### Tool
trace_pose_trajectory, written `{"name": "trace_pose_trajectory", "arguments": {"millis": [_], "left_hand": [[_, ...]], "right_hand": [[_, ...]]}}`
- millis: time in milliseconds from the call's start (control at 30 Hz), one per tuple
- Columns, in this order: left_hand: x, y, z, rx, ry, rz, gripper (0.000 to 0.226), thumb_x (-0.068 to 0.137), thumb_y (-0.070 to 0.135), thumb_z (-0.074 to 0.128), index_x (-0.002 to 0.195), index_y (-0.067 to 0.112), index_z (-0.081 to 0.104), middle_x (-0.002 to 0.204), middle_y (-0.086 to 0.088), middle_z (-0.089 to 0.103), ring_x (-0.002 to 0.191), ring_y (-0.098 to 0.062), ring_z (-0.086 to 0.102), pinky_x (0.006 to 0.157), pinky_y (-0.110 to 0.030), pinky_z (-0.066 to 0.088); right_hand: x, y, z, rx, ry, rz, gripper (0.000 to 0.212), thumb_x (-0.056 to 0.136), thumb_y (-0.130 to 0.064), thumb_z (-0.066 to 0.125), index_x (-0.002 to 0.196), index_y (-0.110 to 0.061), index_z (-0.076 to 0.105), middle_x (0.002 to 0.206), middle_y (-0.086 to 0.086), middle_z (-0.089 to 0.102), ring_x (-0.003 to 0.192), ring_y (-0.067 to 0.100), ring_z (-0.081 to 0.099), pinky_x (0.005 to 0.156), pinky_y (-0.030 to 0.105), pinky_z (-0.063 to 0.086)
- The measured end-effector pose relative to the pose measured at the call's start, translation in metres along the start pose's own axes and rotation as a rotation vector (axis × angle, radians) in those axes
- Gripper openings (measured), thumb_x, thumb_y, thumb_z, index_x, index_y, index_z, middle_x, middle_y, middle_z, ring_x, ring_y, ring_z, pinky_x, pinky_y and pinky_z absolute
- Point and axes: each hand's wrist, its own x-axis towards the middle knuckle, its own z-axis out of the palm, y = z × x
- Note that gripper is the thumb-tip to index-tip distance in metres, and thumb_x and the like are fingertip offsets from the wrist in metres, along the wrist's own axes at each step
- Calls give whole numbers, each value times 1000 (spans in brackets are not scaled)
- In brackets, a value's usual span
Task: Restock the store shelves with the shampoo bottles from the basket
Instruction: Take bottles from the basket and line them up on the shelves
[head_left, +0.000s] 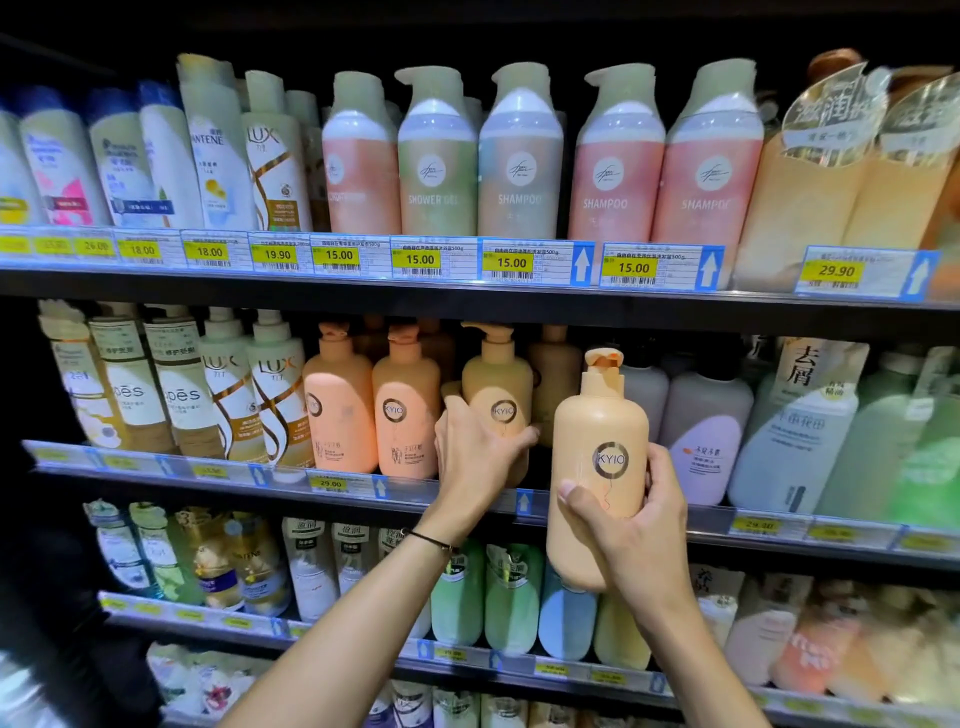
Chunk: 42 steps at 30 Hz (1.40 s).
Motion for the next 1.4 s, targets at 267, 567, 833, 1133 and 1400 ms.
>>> {"name": "trace_pose_trajectory", "arguments": {"millis": [267,567,833,1133,1400], "left_hand": [[-5,-7,-3,120,2,185,83,66,47,89,117,11,33,114,-16,56,109,-43,56,87,-47,50],[-12,-15,-7,560,326,612,84,74,52,74,137,7,41,137,-14,42,120,-36,45,97,-46,41],[-1,-22,-24,639,386,665,80,72,59,76,127,8,48,126,-9,48,111,-33,44,88,-49,38],[4,-35,-27,638,357,633,82,79,65,68,135,9,47,135,-15,42,114,-39,44,90,-52,42],[-13,-93,-55,500,351,702,43,95,38,57,130,12,53,127,-11,48,110,-32,49,90,-42,39]], "right_hand": [[0,3,5,6,-8,14,62,53,-55,80,102,-29,53,94,-21,69,79,4,67,65,23,52],[3,2,11,20,16,-5,67,52,-55,82,107,-29,54,93,-15,71,83,5,68,70,29,56],[13,0,19,79,40,-48,61,58,-51,83,108,-28,57,94,-12,71,81,6,68,67,19,53],[21,4,29,44,75,-94,70,54,-51,87,113,-31,56,98,-17,70,86,4,68,72,22,52],[25,-9,30,94,93,-207,66,56,-45,91,111,-36,55,104,-19,68,91,1,67,73,10,51]]}}
